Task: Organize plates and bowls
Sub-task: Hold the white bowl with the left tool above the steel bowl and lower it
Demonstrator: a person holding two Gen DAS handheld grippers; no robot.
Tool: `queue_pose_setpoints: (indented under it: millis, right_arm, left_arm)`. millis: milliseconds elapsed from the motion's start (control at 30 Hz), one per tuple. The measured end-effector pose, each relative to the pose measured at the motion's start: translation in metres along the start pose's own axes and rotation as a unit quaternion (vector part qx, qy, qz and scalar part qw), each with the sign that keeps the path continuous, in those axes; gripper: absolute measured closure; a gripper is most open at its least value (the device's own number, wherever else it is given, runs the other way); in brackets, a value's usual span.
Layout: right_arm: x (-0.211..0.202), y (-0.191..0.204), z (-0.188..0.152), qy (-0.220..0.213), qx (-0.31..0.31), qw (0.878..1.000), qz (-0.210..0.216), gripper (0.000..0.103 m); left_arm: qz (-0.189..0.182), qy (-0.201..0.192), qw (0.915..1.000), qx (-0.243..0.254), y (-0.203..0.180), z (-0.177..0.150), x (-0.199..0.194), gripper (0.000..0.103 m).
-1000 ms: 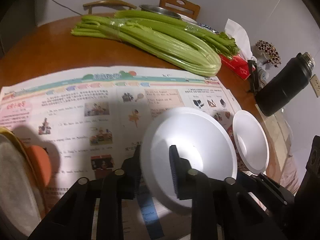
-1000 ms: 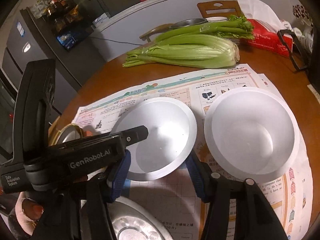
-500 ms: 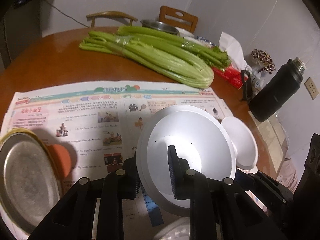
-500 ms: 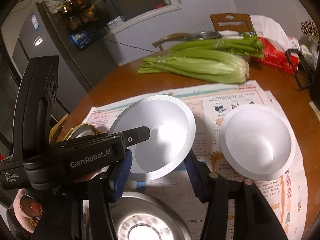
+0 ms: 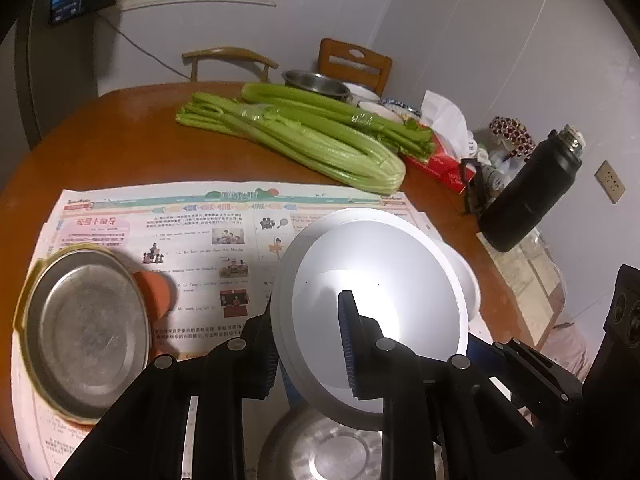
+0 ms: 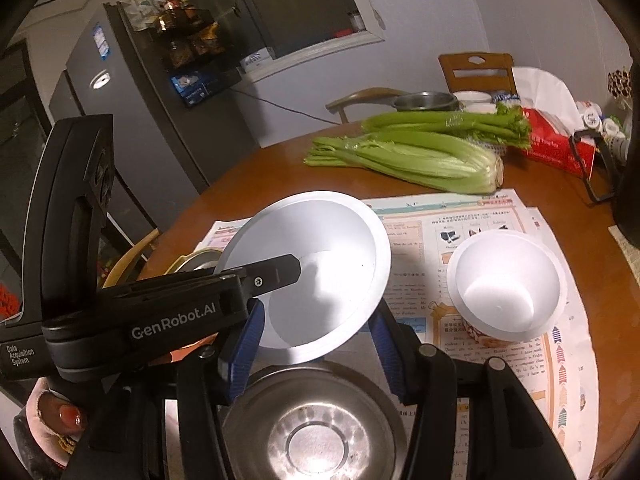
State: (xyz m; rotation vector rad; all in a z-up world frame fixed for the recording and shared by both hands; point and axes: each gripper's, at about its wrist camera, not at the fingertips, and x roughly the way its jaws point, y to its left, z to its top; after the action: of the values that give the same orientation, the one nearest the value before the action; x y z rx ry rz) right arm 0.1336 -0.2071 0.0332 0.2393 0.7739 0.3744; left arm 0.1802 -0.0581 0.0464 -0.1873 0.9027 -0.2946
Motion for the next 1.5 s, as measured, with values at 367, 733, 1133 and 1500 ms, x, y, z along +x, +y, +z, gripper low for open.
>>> queue_pose_setpoints:
  millis: [367, 733, 1133, 1500]
  right_arm:
    - [-0.037, 0.01, -0.004, -0.023, -0.016, 1.0, 0.008, 0.049]
    - [-0.064, 0.018, -0.011, -0.035, -0.035, 0.999, 0.01, 0.049]
    - [-0.077, 0.024, -0.025, -0.031, -0.051, 0.998, 0.014, 0.049]
    - [-0.078, 0.023, -0.037, -0.016, -0.057, 0.998, 0.015, 0.049]
  left_arm:
    - [0.004, -0.023, 0.9997, 0.009, -0.021, -0.008, -0.036, 0.076]
    - [0.008, -0.036, 0.9992, 0.015, -0.035, -0.021, -0.062, 0.076]
    - [0.013, -0.037, 0.9992, 0.012, -0.04, -0.04, -0.074, 0.076]
    - [0.014, -0.026, 0.9995, 0.007, -0.039, -0.054, -0.07, 0.076]
